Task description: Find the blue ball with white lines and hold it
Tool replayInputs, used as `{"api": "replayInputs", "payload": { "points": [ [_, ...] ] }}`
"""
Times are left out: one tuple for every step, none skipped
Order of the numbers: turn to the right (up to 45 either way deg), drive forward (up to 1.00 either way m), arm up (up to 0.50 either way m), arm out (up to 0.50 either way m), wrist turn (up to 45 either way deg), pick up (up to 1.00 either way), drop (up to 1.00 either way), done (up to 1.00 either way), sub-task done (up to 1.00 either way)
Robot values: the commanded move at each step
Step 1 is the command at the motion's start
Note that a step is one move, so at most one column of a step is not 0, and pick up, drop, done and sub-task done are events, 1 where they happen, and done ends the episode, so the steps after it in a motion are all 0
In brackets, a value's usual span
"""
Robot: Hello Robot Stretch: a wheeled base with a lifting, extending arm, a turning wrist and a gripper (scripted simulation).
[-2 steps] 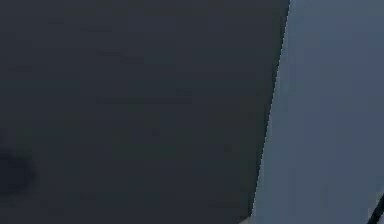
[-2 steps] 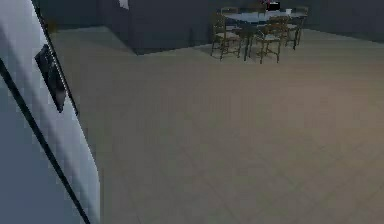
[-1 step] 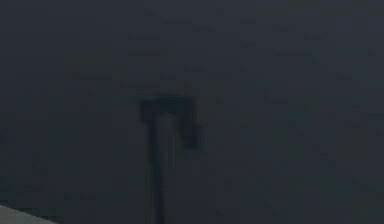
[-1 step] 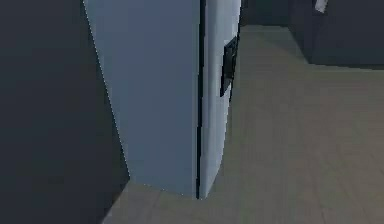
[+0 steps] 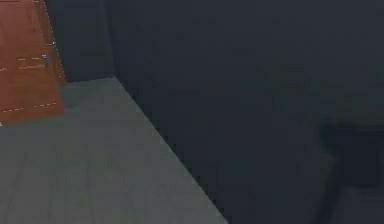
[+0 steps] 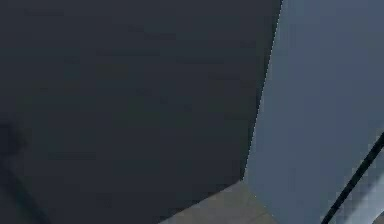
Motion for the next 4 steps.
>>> {"api": "replayInputs", "payload": {
  "points": [
    [-24.0,0.0,0.0,0.0,0.0,0.0,0.0,0.0,0.0],
    [0.0,1.0,0.0,0.0,0.0,0.0,0.0,0.0,0.0],
    [-3.0,0.0,0.0,0.0,0.0,0.0,0.0,0.0,0.0],
    [0.0,1.0,0.0,0.0,0.0,0.0,0.0,0.0,0.0]
  ]
}}
